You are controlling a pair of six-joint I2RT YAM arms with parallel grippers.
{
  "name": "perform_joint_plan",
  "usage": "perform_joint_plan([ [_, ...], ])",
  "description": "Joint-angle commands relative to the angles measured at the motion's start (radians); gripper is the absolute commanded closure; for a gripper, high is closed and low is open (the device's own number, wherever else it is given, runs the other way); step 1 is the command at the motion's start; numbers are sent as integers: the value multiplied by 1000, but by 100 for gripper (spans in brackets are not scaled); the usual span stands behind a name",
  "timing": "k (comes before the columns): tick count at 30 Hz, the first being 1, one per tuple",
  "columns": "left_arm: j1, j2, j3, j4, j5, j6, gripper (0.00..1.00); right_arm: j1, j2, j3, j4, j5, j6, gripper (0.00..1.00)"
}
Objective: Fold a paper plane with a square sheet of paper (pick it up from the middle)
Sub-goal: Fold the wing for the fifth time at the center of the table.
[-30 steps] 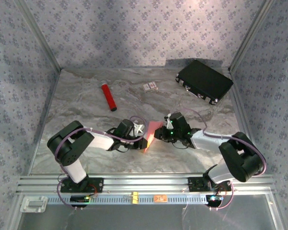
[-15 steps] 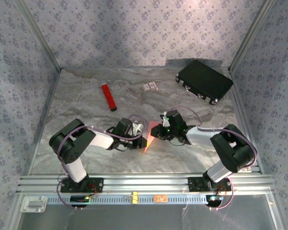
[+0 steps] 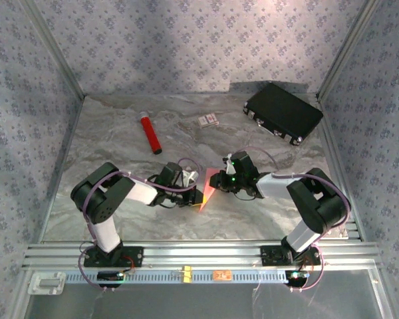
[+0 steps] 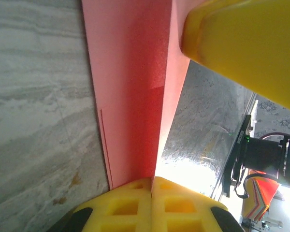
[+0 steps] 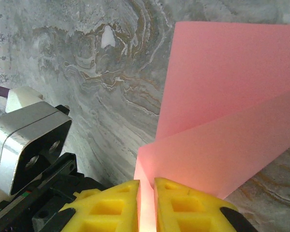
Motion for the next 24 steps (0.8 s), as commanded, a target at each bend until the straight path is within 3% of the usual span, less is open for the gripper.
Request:
perform_joint_plan([
  [1, -7, 58, 6, -58, -47, 5, 100, -5, 18, 20, 14, -19, 2, 84],
  [24, 10, 81, -9, -63, -60, -56, 100, -21, 70, 28, 41, -41, 8, 84],
])
